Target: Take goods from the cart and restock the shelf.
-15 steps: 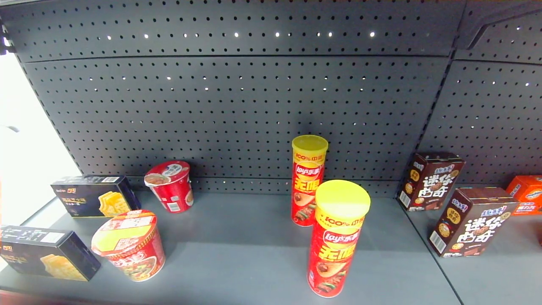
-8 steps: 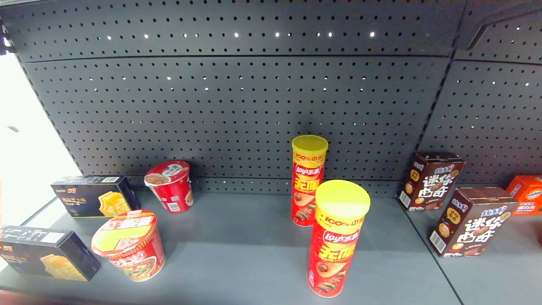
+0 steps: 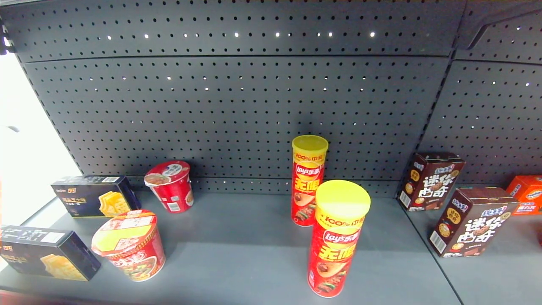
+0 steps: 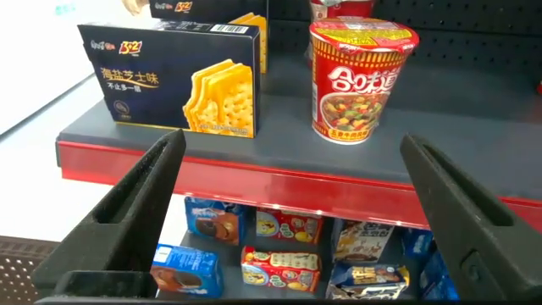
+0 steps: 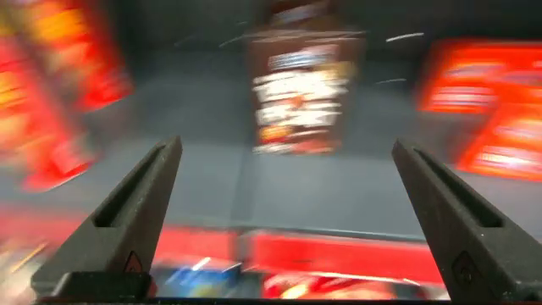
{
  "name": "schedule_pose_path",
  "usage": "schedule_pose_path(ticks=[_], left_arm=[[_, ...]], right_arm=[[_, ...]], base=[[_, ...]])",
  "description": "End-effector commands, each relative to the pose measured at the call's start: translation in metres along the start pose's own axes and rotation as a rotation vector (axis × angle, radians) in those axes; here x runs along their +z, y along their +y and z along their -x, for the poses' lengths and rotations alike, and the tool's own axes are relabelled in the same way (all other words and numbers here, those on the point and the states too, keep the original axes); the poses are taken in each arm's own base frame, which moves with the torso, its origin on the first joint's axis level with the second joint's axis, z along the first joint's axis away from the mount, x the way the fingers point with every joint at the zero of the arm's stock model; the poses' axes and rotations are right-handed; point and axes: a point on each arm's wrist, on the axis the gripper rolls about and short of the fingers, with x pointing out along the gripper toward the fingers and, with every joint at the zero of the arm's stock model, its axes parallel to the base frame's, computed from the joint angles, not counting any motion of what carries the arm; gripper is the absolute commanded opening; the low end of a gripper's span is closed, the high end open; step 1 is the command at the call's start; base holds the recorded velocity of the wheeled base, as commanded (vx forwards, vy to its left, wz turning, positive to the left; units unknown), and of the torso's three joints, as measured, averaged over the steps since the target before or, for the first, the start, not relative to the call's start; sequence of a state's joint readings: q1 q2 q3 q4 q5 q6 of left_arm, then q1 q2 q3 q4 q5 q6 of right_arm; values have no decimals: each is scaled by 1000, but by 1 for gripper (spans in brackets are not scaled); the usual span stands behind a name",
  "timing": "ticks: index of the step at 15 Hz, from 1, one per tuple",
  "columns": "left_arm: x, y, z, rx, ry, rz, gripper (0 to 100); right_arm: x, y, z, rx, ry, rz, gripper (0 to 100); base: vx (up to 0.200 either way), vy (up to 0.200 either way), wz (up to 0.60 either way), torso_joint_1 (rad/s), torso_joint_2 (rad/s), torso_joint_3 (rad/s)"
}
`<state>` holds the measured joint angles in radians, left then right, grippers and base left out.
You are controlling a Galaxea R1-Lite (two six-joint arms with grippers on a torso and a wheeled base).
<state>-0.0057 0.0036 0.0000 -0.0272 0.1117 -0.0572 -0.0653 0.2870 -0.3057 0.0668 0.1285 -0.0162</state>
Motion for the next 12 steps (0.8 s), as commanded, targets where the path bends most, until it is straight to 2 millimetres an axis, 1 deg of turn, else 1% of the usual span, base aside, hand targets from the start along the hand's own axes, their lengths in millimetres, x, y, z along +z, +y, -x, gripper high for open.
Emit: schedule_pose_path(ticks=[1,2,3,4,6,7,9,12], left_arm=[[0,0,0,0,2,1,100],[0,0,0,0,2,1,100],[0,0,0,0,2,1,100],[0,0,0,0,1,3,100],[0,0,0,0,2,2,100],[0,0,0,2,2,2,100],[0,0,0,0,4,1,100],[0,0,0,0,4,1,100]], right_arm=[[25,1,-5,306,69,-19,100],[28,2,-5,394,76,-20,100],[27,2,-10,441,121,-22,100],[25,4,-21,449,193,-24,100],[24,5,-32,426,257,-23,100],[22,6,-49,380,338,6,100],[14,8,-70,341,452,72,100],[-1,14,-97,328,540,124,100]], base=[[0,0,0,0,0,0],[0,0,0,0,0,0],[0,0,0,0,0,0],[0,0,0,0,0,0],[0,0,0,0,0,0],[0,0,0,0,0,0],[0,0,0,0,0,0],[0,0,0,0,0,0]])
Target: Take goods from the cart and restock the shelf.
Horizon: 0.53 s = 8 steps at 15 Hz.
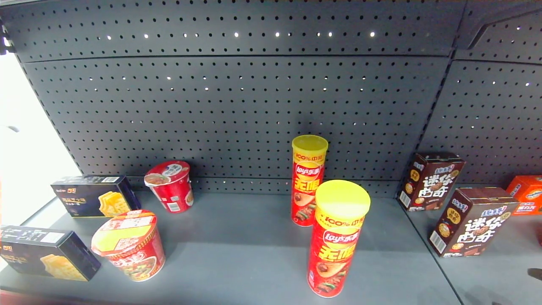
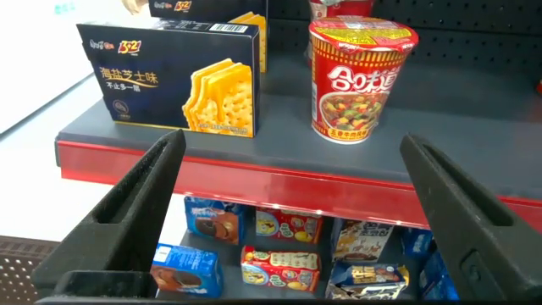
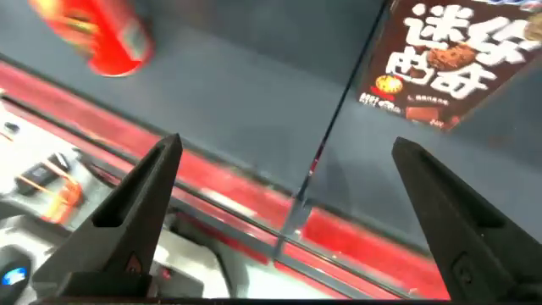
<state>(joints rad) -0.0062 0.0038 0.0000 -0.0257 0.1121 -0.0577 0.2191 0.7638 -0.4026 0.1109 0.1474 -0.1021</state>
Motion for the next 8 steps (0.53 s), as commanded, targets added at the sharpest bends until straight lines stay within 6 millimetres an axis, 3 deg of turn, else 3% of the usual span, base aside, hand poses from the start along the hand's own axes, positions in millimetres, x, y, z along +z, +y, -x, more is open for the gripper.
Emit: schedule_pose_path(ticks=[1,8], left_arm=[[0,0,0,0,2,0,100],[0,0,0,0,0,2,100]], right_arm=[[-4,-2,-40,13,130,13,100],[15,12,-116,31,50,11,100]], base=[[0,0,0,0,0,0],[0,0,0,0,0,0]])
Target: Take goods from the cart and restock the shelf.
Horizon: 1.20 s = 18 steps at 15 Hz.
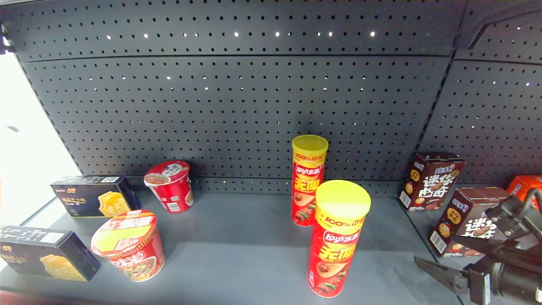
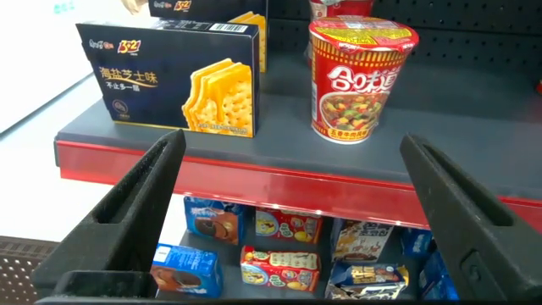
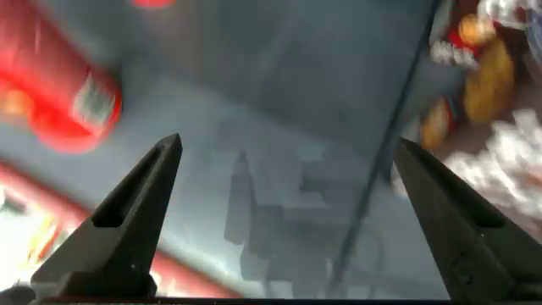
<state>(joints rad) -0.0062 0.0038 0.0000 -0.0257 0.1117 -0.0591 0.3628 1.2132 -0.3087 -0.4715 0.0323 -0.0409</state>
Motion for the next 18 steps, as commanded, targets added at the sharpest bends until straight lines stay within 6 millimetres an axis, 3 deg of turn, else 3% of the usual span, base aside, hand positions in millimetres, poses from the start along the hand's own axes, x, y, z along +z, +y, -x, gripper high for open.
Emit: schedule_pose_path(ticks=[1,7,12,18], left_arm=[[0,0,0,0,0,1,100],[0,0,0,0,0,2,100],[0,0,0,0,2,2,100],[0,0,0,0,2,4,100]], right_arm=[[-5,14,-29,37,68,-6,100],[10,30,-59,66,43,5,100],[12,51,-65,98,51,0,100],[23,59,-76,115,31,5,100]], base=[[0,0,0,0,0,0],[0,0,0,0,0,0],[0,0,0,0,0,0],[0,0,0,0,0,0]])
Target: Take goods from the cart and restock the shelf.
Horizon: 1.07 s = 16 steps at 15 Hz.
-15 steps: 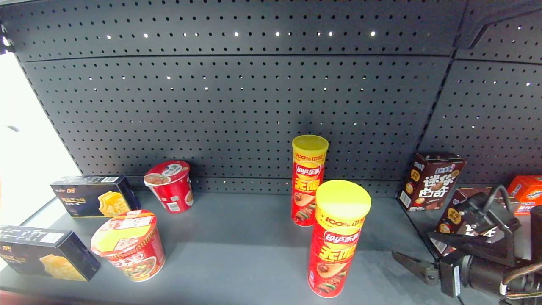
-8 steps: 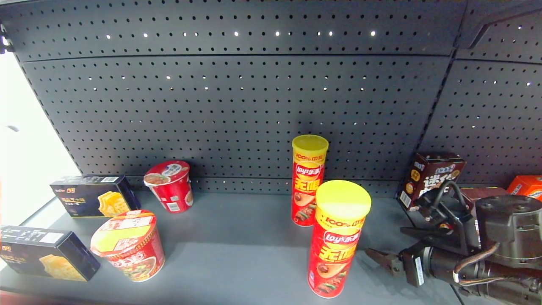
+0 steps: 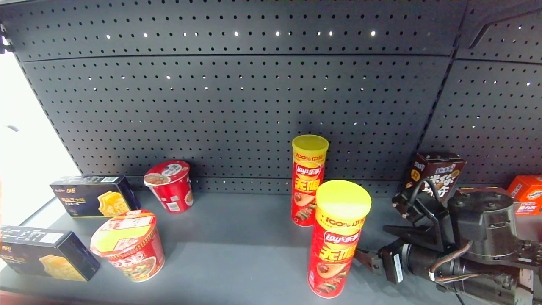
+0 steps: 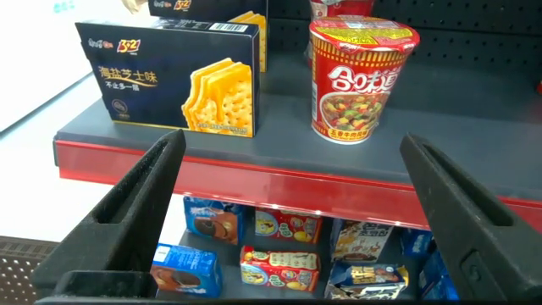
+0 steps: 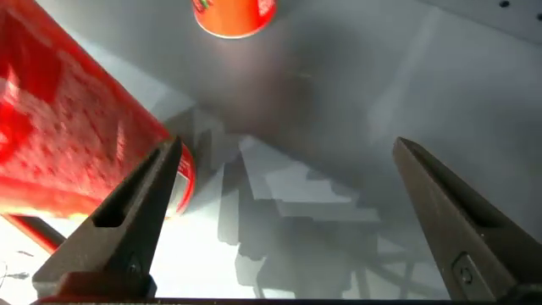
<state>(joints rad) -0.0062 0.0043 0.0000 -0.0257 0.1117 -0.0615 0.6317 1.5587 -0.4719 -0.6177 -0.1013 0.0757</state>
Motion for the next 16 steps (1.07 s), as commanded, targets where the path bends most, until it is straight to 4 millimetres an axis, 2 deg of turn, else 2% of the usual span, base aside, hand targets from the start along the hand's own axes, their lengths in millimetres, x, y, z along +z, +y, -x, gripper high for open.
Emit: schedule_pose_path(ticks=[1,7,12,16], left_arm=[[0,0,0,0,0,1,100],[0,0,0,0,0,1,100],[0,0,0,0,2,1,100],[0,0,0,0,2,1,100]], right_arm=[[3,4,-3,13,-6,6,100],[3,10,-10,31,9,17,100],[-7,7,9,34,10,19,100],[-7,7,10,43,6,21,100]], base=[[0,0,0,0,0,0],[0,0,0,0,0,0],[0,0,0,0,0,0],[0,0,0,0,0,0]])
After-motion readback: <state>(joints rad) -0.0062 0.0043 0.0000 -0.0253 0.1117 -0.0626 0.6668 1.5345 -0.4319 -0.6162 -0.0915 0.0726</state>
